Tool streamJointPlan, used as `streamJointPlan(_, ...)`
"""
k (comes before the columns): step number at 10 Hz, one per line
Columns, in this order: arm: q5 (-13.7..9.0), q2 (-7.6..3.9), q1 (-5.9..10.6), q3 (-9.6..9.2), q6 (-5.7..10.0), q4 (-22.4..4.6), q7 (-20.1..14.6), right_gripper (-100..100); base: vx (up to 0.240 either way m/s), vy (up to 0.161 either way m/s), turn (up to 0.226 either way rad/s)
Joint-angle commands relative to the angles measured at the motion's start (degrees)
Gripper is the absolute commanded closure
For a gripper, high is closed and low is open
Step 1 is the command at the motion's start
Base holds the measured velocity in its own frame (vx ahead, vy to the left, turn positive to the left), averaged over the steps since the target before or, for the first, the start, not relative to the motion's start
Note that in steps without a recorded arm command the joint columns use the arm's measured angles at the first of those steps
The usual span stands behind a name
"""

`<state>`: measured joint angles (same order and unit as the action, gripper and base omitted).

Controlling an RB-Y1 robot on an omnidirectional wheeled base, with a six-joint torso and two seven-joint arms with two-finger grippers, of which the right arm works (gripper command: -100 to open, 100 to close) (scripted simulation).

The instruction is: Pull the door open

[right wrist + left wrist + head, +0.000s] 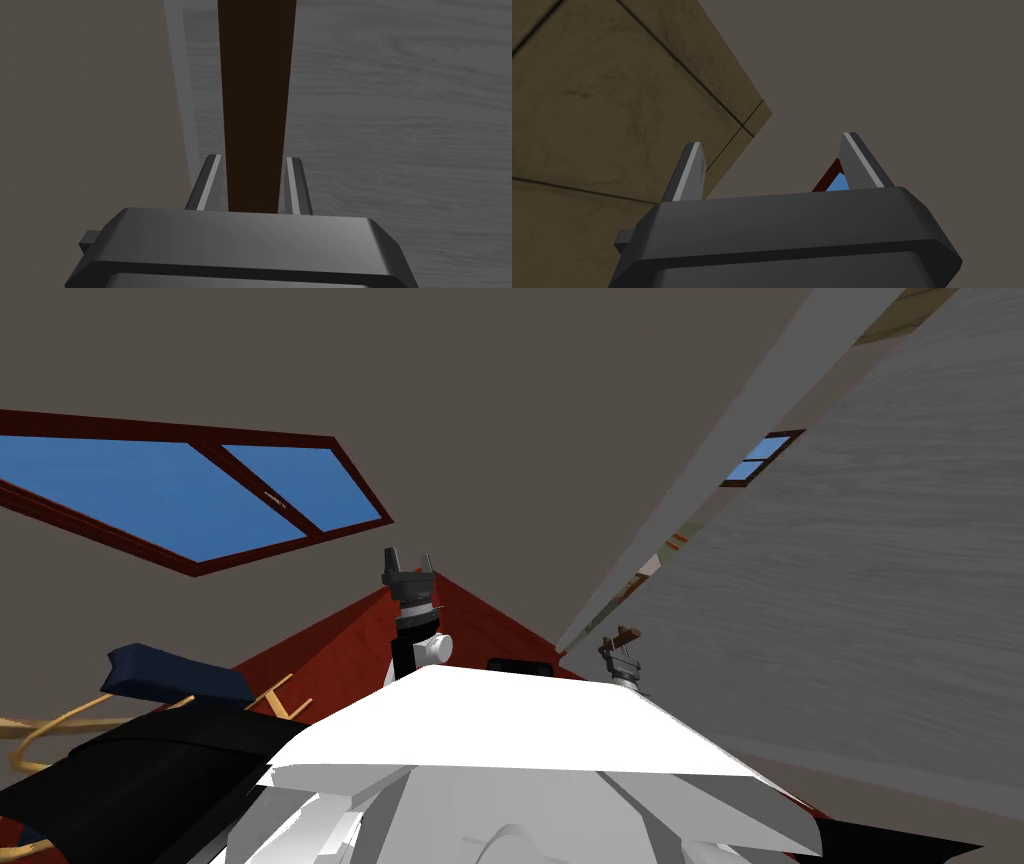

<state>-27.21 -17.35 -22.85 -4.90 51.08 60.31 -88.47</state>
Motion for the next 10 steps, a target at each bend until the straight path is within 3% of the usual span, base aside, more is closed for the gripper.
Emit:
streamJointPlan(1, 0.6, -0.67, -0.44, -1.10, 0.45, 0.0, -1.0, 100, -0.223, -0.019, 0.069)
streamJointPlan(2, 0.4, -0.41, -0.15, -0.68, 0.35, 0.0, -0.6, 100, -0.099, -0.001, 0.024)
streamJointPlan(10, 3.3, -4.19, -2.42, -4.94, 4.34, -0.9, -5.3, 100, -0.197, -0.011, 0.096)
